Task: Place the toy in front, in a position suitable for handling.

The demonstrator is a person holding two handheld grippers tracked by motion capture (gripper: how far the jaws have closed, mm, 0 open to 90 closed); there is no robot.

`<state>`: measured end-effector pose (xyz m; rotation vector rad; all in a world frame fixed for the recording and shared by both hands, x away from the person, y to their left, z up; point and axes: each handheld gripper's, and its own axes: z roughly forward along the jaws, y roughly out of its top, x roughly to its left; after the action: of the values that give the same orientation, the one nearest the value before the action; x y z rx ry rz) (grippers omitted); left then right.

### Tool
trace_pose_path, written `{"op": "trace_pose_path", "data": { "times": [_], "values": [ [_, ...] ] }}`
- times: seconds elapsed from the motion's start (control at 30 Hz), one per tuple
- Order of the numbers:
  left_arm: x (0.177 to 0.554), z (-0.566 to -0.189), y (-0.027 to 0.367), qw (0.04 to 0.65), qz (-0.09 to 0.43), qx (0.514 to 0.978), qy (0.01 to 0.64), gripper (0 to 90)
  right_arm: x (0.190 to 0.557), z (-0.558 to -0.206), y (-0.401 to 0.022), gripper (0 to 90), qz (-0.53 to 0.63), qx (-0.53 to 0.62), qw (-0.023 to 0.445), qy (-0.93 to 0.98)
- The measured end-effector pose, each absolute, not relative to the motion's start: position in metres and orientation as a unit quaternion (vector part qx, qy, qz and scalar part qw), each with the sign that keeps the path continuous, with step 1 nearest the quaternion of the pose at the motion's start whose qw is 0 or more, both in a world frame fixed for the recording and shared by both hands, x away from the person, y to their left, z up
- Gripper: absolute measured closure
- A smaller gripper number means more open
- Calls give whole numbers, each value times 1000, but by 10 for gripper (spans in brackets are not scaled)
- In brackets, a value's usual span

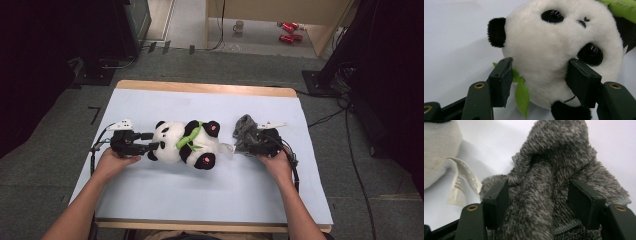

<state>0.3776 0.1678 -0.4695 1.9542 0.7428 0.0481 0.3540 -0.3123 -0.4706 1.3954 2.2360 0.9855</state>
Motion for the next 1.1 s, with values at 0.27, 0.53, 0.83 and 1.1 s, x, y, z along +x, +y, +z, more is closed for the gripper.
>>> {"op": "trace_pose_path", "data": {
  "times": [0.27,0.53,0.83,1.1],
  "values": [
    [373,-467,160,499,26,811,305,576,358,-482,-315,337,335,494,159,787],
    [367,-461,155,483,31,814,321,765,359,-488,-309,367,305,481,184,801],
    [363,-453,145,486,14,807,335,849,359,-485,-312,664,296,480,190,804],
    [359,-450,129,494,-5,799,342,848,360,-475,-319,785,304,512,165,786]
  ]
}}
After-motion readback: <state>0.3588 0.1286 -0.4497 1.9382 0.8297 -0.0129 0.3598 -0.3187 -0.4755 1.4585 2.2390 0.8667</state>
